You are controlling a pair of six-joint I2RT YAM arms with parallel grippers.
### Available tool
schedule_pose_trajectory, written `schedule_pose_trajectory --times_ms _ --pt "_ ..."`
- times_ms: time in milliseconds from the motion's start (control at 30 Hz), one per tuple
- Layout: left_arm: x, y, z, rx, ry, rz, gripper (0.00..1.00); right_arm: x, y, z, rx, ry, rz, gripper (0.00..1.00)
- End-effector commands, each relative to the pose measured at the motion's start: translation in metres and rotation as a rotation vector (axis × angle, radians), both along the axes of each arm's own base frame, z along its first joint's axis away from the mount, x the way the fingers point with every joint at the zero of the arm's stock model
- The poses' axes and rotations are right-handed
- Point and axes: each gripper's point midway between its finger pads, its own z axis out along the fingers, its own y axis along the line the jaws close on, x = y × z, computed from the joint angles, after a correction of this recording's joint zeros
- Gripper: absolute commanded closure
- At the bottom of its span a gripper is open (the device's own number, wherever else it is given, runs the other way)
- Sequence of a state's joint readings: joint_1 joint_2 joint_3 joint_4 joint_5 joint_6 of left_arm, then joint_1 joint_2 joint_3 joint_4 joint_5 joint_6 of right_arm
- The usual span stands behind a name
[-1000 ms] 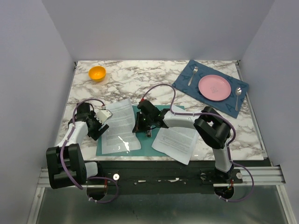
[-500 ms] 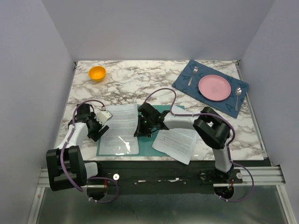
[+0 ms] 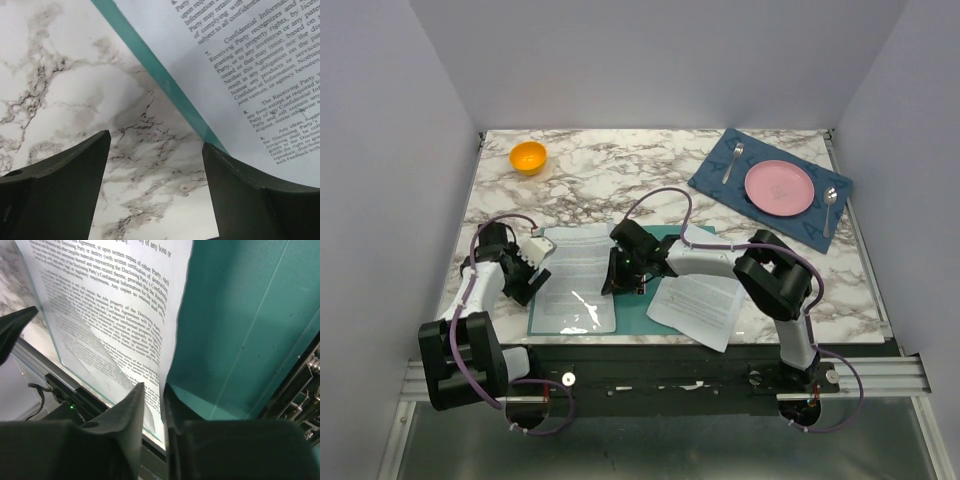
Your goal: Put the files into the folder
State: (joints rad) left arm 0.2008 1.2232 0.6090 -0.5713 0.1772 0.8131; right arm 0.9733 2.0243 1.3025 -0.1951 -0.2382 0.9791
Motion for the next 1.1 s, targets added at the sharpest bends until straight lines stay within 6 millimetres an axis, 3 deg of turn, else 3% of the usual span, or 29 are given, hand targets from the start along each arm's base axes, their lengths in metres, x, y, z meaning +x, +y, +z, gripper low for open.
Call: schedule_pose_trajectory --times_ms 0,100,167,233,300,367,433,500,567,600,733,767,833,867,1000,1067 --pt "0.008 0.003 0.022 -0.075 -0.033 0.053 0.09 -0.007 -0.009 -0.009 -0.081 0.014 0.023 0.66" --pt "0.02 0.016 0.049 -0.084 -0.098 0.099 0.05 -0.005 -0.016 0.001 -0.107 -0.018 0.035 0.59" --pt "0.037 0.037 0.08 -0.093 -0.193 0.18 0.02 -0.005 -0.016 0.014 -0.101 -0.043 0.059 0.59" --pt "0.05 0.042 0.111 -0.133 -0.246 0.193 0.02 -0.005 -0.025 0.021 -0.138 -0.052 0.072 0.58" --pt "0.053 0.042 0.124 -0.164 -0.242 0.213 0.02 -0.002 -0.031 0.036 -0.145 -0.097 0.08 0.57" --pt "0.054 0.036 0.141 -0.2 -0.251 0.202 0.02 -0.004 -0.043 0.038 -0.16 -0.099 0.079 0.56" --pt "0.057 0.031 0.159 -0.231 -0.286 0.22 0.01 -0.001 -0.053 0.052 -0.14 -0.123 0.068 0.56" --pt "0.059 0.023 0.174 -0.284 -0.321 0.242 0.01 -0.001 -0.073 0.051 -0.158 -0.138 0.041 0.56" --pt "0.061 0.009 0.189 -0.339 -0.346 0.225 0.02 0.002 -0.085 0.046 -0.155 -0.14 0.017 0.57" --pt "0.06 0.002 0.193 -0.354 -0.347 0.214 0.02 0.002 -0.102 0.031 -0.178 -0.111 -0.005 0.59" --pt "0.057 -0.05 0.187 -0.398 -0.293 0.133 0.12 0.012 -0.112 0.022 -0.128 -0.11 -0.036 0.73" --pt "0.055 -0.076 0.184 -0.411 -0.271 0.064 0.14 0.012 -0.111 0.022 -0.114 -0.103 -0.033 0.74" --pt "0.058 -0.093 0.175 -0.405 -0.269 0.03 0.19 0.017 -0.108 0.023 -0.078 -0.119 -0.036 0.75" --pt "0.055 -0.118 0.172 -0.427 -0.25 -0.018 0.2 0.018 -0.108 0.021 -0.077 -0.118 -0.037 0.75" --pt "0.053 -0.161 0.148 -0.435 -0.18 -0.108 0.27 0.024 -0.104 0.016 -0.053 -0.124 -0.033 0.75" --pt "0.054 -0.173 0.137 -0.436 -0.174 -0.131 0.3 0.027 -0.1 0.016 -0.031 -0.131 -0.033 0.76"
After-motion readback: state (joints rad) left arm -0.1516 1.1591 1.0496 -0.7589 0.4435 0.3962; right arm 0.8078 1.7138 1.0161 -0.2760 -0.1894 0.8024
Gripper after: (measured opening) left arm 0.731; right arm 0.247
